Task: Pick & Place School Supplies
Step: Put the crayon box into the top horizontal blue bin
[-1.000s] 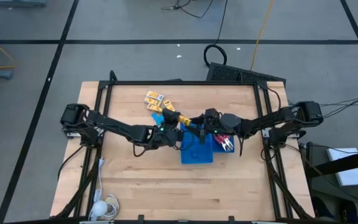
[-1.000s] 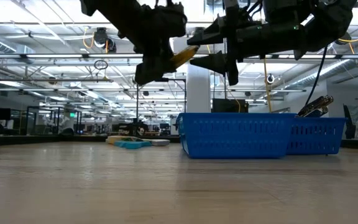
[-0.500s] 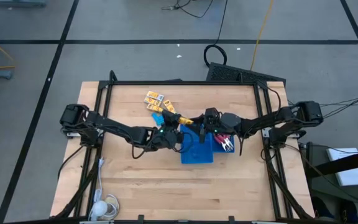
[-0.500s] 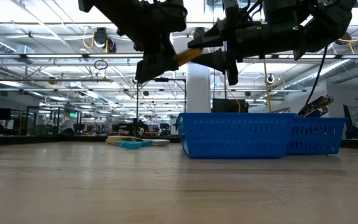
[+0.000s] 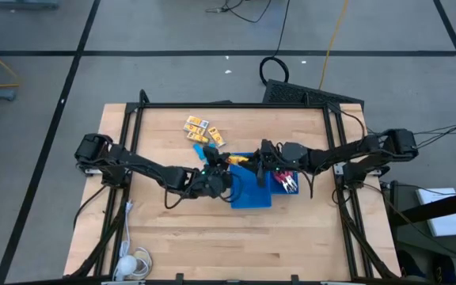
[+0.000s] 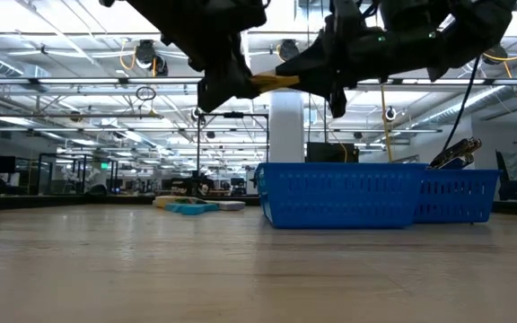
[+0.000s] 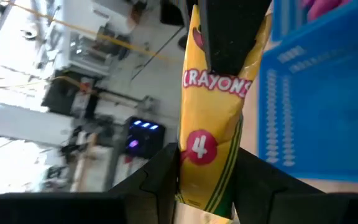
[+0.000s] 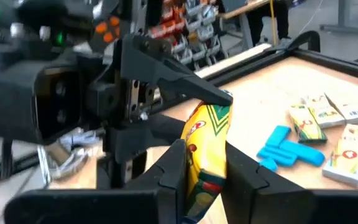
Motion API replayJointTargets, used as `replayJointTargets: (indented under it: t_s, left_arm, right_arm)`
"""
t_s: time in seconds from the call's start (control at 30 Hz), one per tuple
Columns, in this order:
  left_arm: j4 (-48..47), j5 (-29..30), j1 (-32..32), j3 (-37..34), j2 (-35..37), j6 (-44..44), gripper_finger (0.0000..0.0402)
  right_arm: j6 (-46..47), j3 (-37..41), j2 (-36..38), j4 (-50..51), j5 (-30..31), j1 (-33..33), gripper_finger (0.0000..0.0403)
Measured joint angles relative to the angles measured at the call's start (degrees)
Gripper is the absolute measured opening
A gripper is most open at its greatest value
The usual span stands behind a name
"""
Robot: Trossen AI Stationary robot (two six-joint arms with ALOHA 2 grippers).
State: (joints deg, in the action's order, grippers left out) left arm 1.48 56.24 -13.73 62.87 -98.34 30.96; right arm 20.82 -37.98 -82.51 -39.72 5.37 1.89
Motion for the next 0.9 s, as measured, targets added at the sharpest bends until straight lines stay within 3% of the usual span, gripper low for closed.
replayJointTargets:
  t_s: [0.33, 0.47, 0.7, 0.9]
  left_arm:
    - [-0.3, -8.3, 0.8, 0.2, 0.2, -5.7, 0.0162]
    - [-1.3, -8.6, 2.4, 0.2, 0.4, -6.9, 0.0176]
    - [-3.1, -11.5, 5.4, 0.1, 0.9, -11.2, 0.0178]
    - [-2.8, -24.2, 7.4, 0.1, 4.3, -14.5, 0.0176]
  right_arm:
    - [-3.0, 0.0, 9.2, 20.3, -0.1, -0.2, 0.0052]
    - [-2.3, 0.5, 11.9, 28.8, 1.0, -0.2, 0.0039]
    - [-2.3, 0.3, 14.5, 32.0, 0.8, -0.9, 0.0031]
    - [-7.2, 1.7, 11.0, 28.4, 0.8, -0.7, 0.0028]
